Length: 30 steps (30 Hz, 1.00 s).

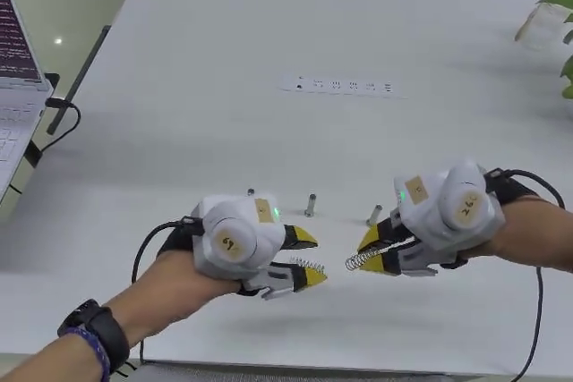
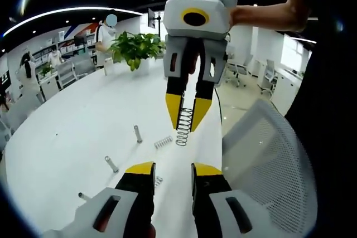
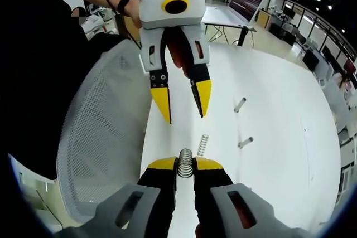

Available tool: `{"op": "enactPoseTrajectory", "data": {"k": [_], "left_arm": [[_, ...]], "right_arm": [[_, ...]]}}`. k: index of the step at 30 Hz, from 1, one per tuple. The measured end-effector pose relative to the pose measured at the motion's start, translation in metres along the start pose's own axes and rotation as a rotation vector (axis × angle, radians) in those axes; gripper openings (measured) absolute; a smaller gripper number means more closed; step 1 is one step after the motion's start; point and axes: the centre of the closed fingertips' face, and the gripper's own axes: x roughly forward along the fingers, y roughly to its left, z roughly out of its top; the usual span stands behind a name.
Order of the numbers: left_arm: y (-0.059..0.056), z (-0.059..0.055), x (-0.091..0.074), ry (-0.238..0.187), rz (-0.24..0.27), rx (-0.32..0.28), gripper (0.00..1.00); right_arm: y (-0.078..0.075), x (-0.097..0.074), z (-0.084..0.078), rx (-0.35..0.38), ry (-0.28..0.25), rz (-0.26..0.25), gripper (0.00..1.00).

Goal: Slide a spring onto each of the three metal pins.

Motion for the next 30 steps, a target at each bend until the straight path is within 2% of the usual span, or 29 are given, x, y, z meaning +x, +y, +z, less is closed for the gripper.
{"op": "enactPoseTrajectory", "data": {"k": [17,30], "left_arm": [[0.034,-0.035,-0.047,-0.018,0.163,-0.134,0.31],[0.052,-0.061,-0.081,-0.026,0.275,-0.22,0.43]], "right_arm": [[-0.033,0.014,0.006,-0.023,0.038,-0.017,0.08],[-0.055,0.027,0.019,-0.048,0.055,-0.012,0.08]]}}
